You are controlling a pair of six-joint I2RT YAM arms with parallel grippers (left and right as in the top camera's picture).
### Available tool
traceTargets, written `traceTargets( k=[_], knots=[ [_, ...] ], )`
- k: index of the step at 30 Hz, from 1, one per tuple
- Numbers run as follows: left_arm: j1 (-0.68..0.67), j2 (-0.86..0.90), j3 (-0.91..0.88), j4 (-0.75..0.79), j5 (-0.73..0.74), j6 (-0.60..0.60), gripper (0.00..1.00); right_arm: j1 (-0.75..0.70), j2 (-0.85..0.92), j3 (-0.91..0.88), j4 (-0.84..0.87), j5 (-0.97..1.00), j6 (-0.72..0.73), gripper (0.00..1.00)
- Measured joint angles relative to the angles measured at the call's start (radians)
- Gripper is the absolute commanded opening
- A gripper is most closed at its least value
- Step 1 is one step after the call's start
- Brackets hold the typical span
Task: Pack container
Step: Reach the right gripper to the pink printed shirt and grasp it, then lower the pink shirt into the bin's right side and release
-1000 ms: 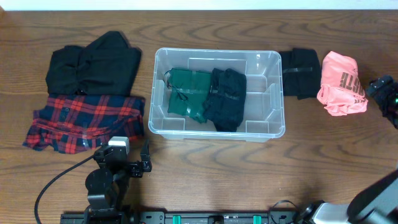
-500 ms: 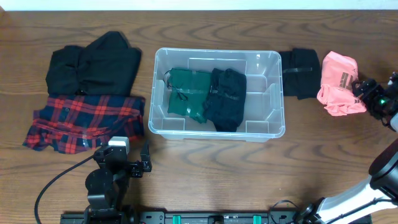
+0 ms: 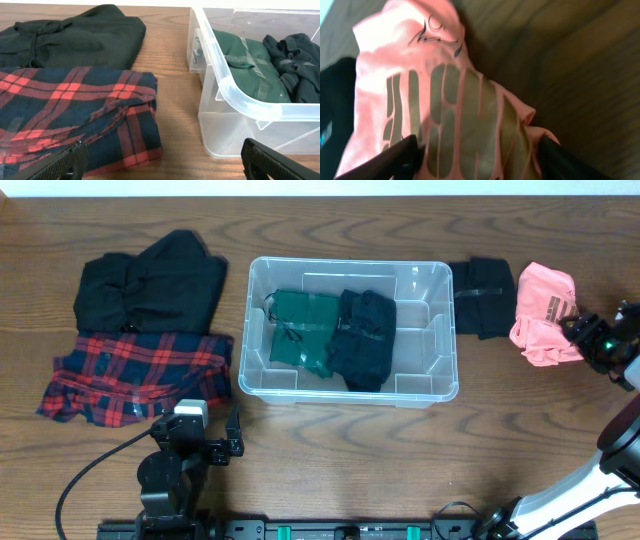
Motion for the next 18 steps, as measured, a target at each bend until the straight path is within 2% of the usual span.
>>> traceTargets(
  k=[1, 3, 7, 9, 13, 18],
  knots=[
    [0.0, 0.0, 0.0, 0.0, 0.0, 0.0, 0.98, 0.005, 0.002, 0.001, -0.014, -0.002, 0.002, 0.34],
    [0.0, 0.0, 0.0, 0.0, 0.0, 0.0, 0.98, 0.02, 0.005, 0.002, -0.033, -0.006, -0.003, 0.18],
    [0.0, 0.0, 0.0, 0.0, 0.0, 0.0, 0.98, 0.032, 0.01, 0.002, -0.073, -0.031, 0.043, 0.05],
    [0.0, 0.0, 0.0, 0.0, 0.0, 0.0, 0.98, 0.029, 0.005, 0.005, -0.101, -0.043, 0.063, 0.01],
    [0.0, 0.0, 0.0, 0.0, 0.0, 0.0, 0.98, 0.031, -0.048, -0.008, -0.21, -0.051, 0.085, 0.01],
    [0.0, 0.0, 0.0, 0.0, 0.0, 0.0, 0.98, 0.045, -0.27, -0.036, -0.352, -0.061, 0.096, 0.01]
  ],
)
